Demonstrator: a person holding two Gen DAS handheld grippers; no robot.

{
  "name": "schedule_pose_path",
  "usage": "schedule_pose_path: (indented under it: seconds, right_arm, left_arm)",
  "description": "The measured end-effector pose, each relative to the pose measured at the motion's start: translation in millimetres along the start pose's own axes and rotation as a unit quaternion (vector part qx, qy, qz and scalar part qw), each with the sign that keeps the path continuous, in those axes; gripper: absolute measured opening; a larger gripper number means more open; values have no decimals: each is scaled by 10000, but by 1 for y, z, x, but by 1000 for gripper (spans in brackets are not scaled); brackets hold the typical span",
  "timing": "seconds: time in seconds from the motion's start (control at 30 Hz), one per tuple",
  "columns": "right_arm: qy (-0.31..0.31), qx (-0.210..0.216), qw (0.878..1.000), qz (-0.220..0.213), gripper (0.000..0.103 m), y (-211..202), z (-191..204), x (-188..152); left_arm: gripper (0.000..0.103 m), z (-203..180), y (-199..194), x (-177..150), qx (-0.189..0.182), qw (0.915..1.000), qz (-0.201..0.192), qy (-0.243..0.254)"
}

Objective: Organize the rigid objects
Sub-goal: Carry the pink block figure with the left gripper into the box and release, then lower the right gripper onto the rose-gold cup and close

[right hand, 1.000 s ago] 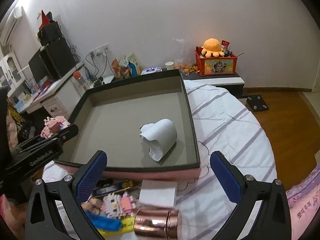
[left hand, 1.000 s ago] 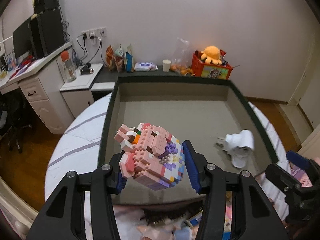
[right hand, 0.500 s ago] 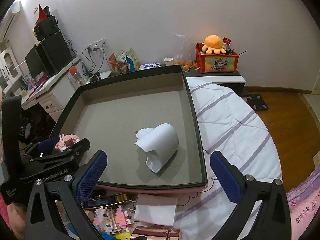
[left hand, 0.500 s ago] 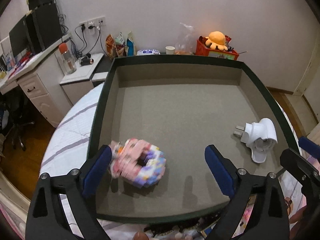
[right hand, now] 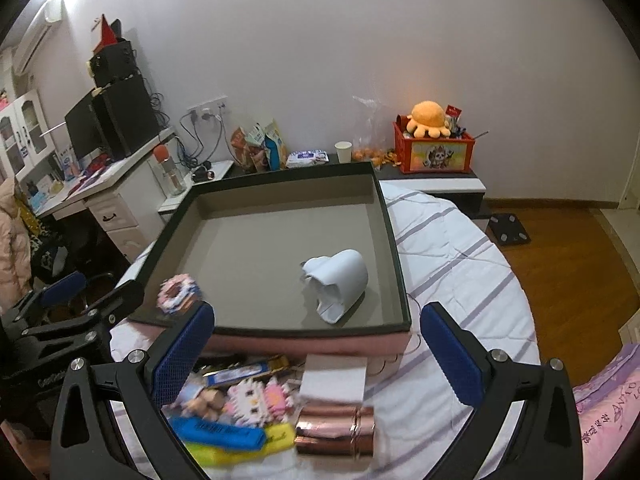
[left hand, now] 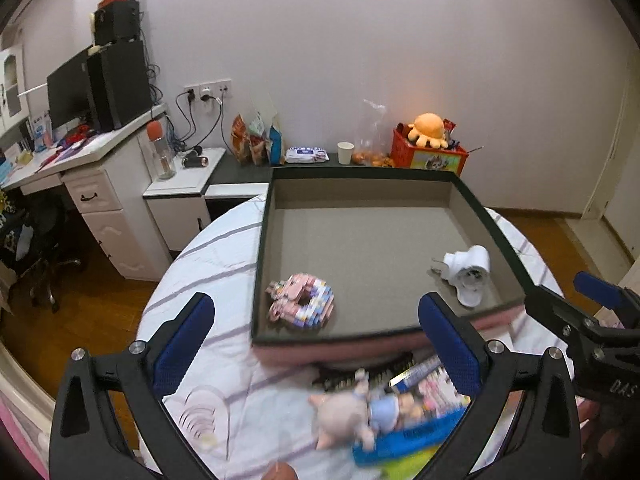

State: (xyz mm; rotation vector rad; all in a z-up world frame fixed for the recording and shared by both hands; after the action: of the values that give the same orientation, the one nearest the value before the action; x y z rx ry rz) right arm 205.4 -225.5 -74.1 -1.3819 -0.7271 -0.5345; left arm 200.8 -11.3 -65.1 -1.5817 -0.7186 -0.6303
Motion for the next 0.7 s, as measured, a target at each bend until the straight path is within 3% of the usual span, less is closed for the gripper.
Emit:
schedule_pose_path:
  seconds: [0.33, 0.7]
  right_arm:
    - [-58, -44, 9996, -255, 103, -52, 15, -19]
    - [46, -190, 9998, -17, 103, -55, 6, -57]
  left_arm:
    - [103, 23, -61, -37, 62, 9996, -175, -197]
    - [103, 32, -69, -72, 41, 9995, -70, -298]
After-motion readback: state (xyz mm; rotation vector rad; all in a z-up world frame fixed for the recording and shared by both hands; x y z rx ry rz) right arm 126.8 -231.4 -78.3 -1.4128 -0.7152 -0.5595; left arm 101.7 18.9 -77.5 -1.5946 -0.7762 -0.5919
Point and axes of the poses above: each gripper's, at about its wrist camera, not at the fingertips, and y roughly the way its jaws point, z to its left, x to its top, the point moved 9 cm from there along y, roughly the way its jaws point, and after that the axes turned 7 degrees about -y, right-handed, at the moved point
